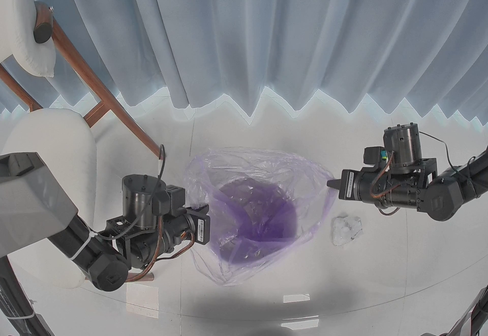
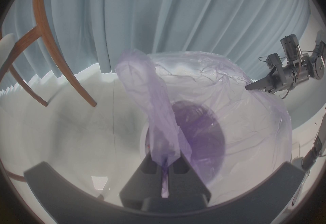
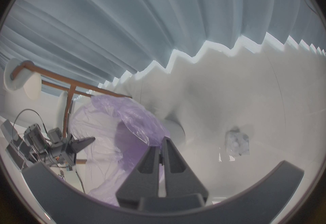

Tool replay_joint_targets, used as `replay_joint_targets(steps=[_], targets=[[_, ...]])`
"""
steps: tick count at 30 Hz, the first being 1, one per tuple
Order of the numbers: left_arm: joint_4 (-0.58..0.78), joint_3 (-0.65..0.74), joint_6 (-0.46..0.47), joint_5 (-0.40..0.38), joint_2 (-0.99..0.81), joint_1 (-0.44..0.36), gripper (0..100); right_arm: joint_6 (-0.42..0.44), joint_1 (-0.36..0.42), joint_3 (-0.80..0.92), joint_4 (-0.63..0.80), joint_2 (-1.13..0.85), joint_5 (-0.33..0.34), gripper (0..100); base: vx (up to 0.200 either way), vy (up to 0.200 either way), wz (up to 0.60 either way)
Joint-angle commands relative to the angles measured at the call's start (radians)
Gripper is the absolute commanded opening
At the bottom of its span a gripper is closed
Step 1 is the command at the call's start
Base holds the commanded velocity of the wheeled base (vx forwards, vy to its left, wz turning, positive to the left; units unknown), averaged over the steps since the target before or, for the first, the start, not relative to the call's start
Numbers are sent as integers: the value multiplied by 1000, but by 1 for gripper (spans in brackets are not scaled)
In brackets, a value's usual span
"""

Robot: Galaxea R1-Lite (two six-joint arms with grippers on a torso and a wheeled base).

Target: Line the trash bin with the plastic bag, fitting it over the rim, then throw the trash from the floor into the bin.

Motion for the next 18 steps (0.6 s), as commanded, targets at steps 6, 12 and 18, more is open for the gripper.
replay_joint_targets(steps=[6,12,18], targets=[[16,-184,-54,1,121,55,0,65,-28,-253,-3,220,2,0,0,0,0],[26,-222,-103,1,146,78,0,45,-71,-360,-8,334,2,0,0,0,0],[59,-219,-110,1,138,124,0,1,-122,-416,-11,407,2,0,0,0,0]])
